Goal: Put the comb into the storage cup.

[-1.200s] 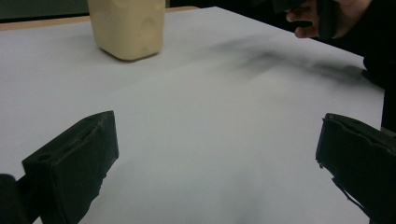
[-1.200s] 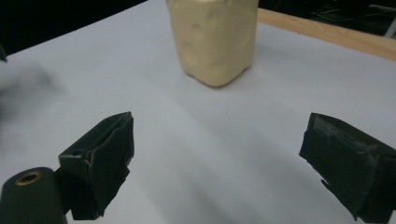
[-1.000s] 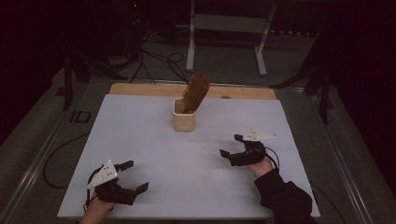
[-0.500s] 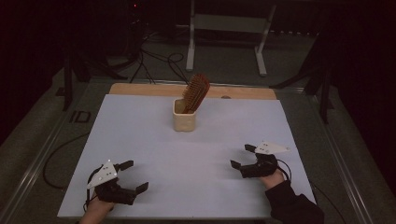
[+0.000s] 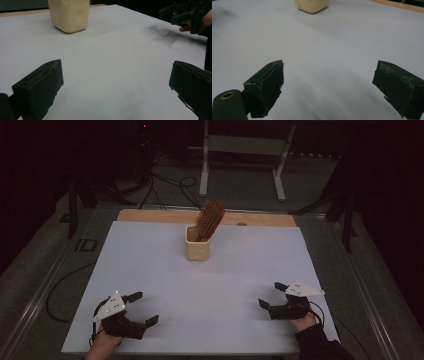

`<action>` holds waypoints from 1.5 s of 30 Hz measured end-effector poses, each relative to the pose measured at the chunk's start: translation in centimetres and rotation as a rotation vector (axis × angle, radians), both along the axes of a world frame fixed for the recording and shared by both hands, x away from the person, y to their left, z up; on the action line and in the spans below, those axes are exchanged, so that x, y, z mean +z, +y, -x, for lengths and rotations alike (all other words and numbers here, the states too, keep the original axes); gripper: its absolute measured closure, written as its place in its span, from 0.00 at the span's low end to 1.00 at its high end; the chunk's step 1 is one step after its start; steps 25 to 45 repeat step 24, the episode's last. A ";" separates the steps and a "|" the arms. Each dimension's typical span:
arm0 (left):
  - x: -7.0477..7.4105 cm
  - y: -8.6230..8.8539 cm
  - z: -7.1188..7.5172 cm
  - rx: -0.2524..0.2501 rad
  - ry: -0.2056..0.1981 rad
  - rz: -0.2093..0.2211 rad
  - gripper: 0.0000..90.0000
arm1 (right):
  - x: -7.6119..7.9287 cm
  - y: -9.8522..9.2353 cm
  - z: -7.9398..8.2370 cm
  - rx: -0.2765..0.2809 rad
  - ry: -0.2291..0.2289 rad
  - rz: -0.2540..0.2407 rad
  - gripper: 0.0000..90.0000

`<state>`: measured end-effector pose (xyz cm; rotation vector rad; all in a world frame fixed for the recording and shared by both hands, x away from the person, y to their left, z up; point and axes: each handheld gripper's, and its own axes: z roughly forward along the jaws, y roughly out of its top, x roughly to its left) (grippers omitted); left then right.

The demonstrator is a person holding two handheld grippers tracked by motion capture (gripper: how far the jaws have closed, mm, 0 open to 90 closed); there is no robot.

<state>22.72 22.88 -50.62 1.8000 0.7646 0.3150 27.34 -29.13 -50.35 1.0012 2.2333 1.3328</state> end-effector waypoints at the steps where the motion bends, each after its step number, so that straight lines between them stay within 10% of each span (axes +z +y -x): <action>1: 0.0 0.0 0.0 0.002 -0.001 -0.002 0.00 | -0.1 -0.2 0.1 -0.002 -0.005 0.011 0.10; 21: 0.0 0.0 0.1 0.003 -0.011 0.000 0.00 | -0.6 -0.5 1.2 -0.018 -0.023 0.103 0.10; 45: 0.0 0.0 0.1 0.004 -0.009 -0.004 0.00 | -0.5 -0.6 1.2 -0.024 -0.030 0.097 0.10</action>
